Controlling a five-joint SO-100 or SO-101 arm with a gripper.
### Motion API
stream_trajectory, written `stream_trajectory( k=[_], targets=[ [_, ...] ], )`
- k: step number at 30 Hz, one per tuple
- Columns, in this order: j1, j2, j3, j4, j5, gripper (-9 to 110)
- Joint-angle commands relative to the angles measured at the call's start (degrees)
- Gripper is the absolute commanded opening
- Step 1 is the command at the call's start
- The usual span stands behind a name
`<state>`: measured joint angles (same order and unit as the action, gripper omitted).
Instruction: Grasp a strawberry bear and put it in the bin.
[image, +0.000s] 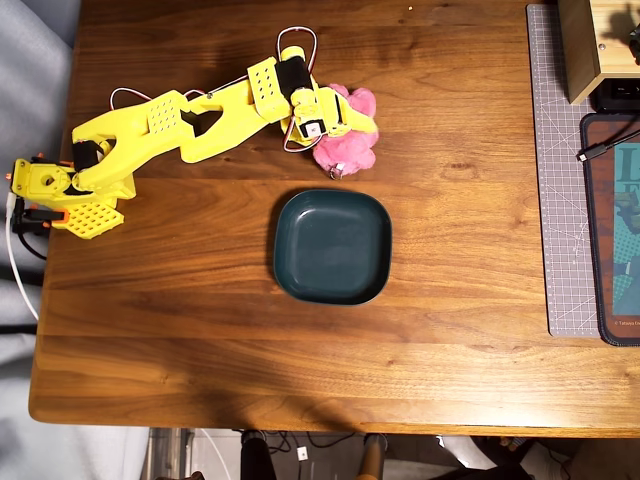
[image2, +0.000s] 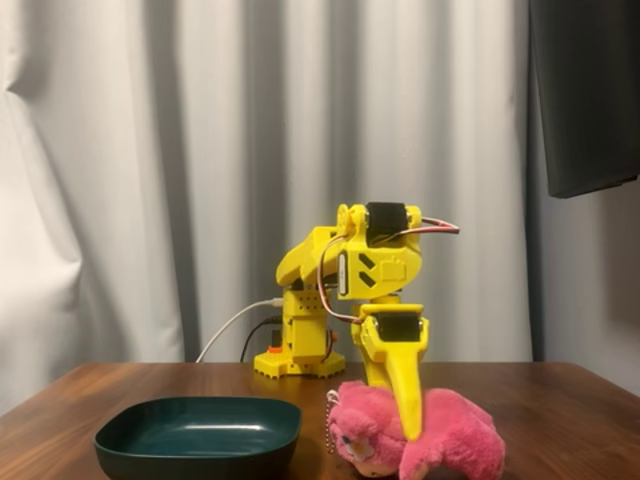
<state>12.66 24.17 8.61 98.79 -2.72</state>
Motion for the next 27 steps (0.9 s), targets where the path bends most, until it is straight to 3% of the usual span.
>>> stream_trajectory(
  k=[1,12,27],
  targets=[
    [-0.2,0.0,-3.5,0.9,0.5,0],
    [-0.4,-2.1,-11.4,4.1,0.6,0],
    [-2.2,42.4,9.8,4.1,7.2,0]
  ],
)
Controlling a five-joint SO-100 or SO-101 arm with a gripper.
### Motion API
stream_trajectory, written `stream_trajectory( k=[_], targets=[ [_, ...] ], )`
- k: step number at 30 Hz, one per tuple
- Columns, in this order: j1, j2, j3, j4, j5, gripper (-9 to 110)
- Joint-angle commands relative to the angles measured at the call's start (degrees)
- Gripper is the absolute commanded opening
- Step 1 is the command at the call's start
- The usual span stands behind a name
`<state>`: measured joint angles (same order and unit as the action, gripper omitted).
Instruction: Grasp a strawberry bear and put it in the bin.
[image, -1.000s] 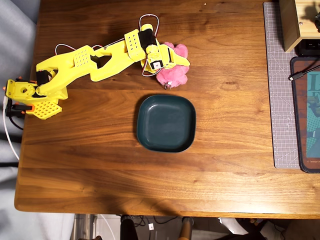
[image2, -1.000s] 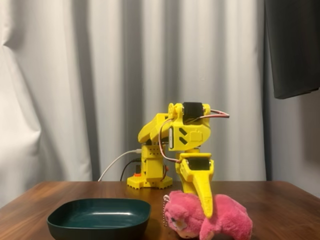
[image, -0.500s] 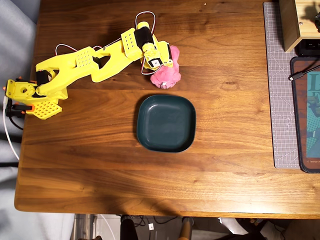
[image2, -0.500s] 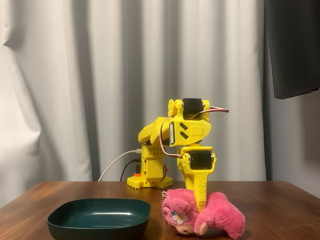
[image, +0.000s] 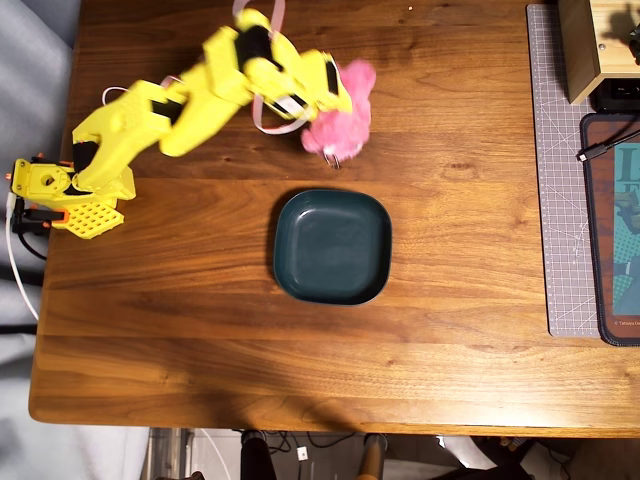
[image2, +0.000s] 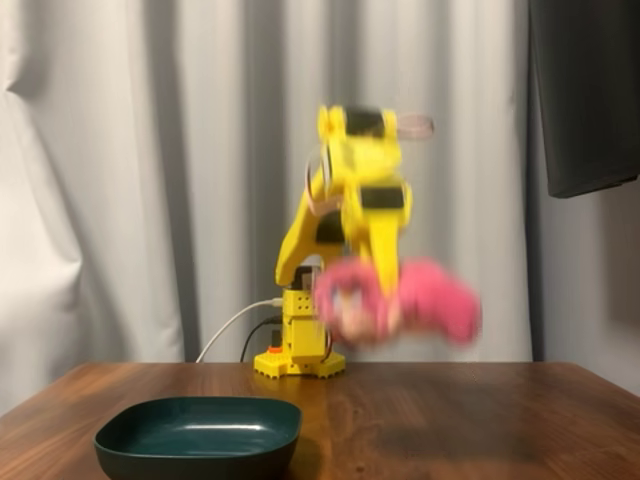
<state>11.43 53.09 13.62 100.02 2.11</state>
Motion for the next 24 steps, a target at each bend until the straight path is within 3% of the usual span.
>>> stream_trajectory(
  k=[1,7,10,12,24],
  targets=[
    [-1.1,16.3,7.0,2.9,2.8,0],
    [-1.8,35.2,27.7,0.7,4.3,0],
    [-2.1,57.0,60.7,-18.3,3.7,0],
    [-2.5,62.8,71.0,-22.8,3.4,0],
    [-17.8,59.9,80.9,-33.7,-0.4,0]
  ],
)
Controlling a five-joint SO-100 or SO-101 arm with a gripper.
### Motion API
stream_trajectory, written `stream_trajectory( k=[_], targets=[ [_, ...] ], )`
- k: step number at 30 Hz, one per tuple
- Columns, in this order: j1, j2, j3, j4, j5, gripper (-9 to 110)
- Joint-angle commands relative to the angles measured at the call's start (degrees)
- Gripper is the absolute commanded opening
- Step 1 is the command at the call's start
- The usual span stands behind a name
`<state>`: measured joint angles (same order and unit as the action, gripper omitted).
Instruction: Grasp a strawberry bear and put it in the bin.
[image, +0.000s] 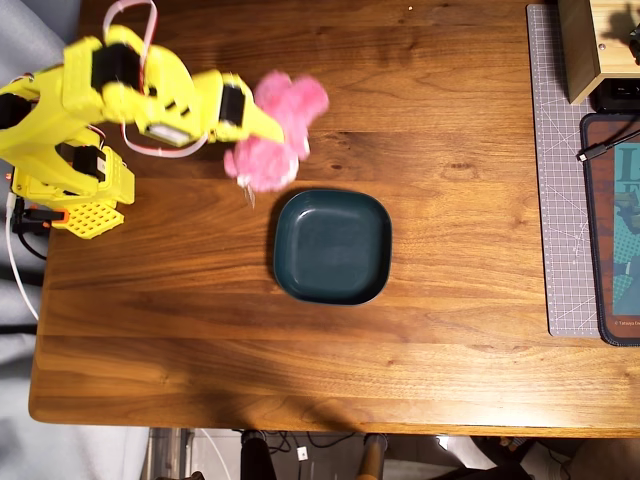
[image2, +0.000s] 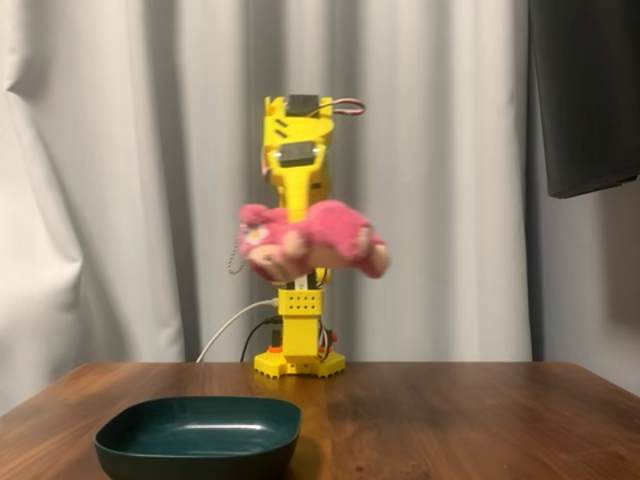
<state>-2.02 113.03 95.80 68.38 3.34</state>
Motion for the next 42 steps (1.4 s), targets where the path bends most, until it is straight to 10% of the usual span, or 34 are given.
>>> stream_trajectory(
  k=[1,42],
  targets=[
    [-5.7,-1.1,-1.8,-2.1,-2.1,0],
    [-9.6,-32.4,-28.9,-6.3,-4.7,4]
  ],
)
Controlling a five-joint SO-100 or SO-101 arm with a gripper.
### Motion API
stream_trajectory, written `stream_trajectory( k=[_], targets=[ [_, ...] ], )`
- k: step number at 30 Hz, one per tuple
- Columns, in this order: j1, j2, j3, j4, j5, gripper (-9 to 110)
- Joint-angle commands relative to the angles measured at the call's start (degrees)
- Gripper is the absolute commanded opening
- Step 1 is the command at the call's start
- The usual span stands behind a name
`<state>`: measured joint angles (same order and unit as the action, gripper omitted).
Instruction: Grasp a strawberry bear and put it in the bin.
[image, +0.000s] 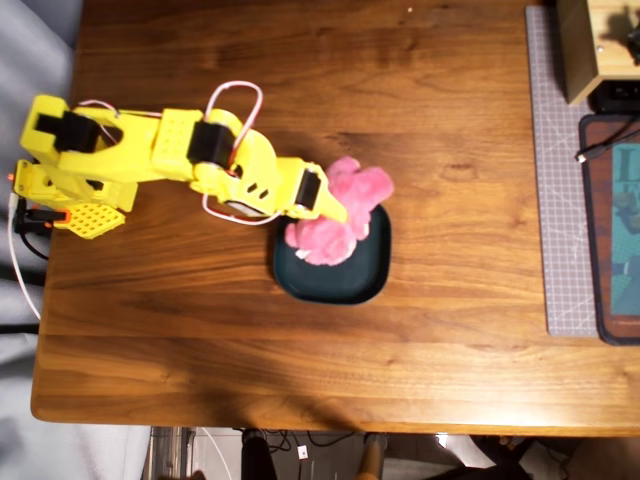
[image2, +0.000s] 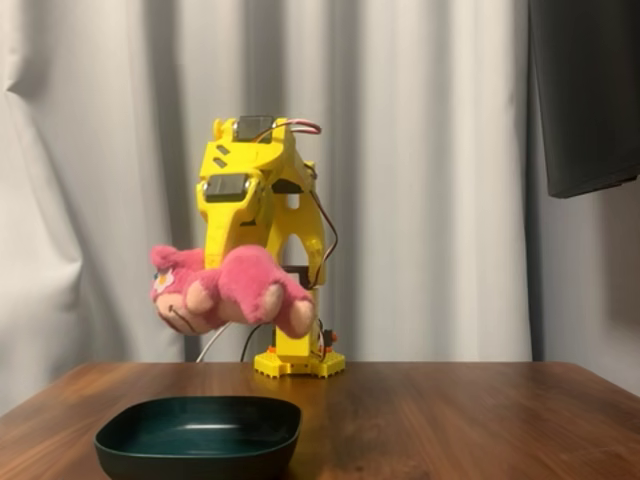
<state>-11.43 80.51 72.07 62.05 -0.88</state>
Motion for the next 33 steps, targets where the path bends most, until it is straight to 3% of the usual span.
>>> stream_trajectory(
  k=[1,5,12,16,22,27,30,33],
  targets=[
    [-0.4,-0.3,-5.3,0.0,-0.6,4],
    [-0.5,-1.0,-5.0,0.1,-0.7,8],
    [-0.5,-1.0,-3.8,0.3,-0.7,28],
    [-0.6,-1.0,-3.9,0.5,-0.7,28],
    [-1.0,-0.7,-4.0,1.3,-0.7,27],
    [-1.7,1.5,-3.7,3.3,-0.7,3],
    [-1.1,10.7,1.3,5.4,-0.7,3],
    [3.2,29.6,18.0,4.7,-1.5,5]
  ],
)
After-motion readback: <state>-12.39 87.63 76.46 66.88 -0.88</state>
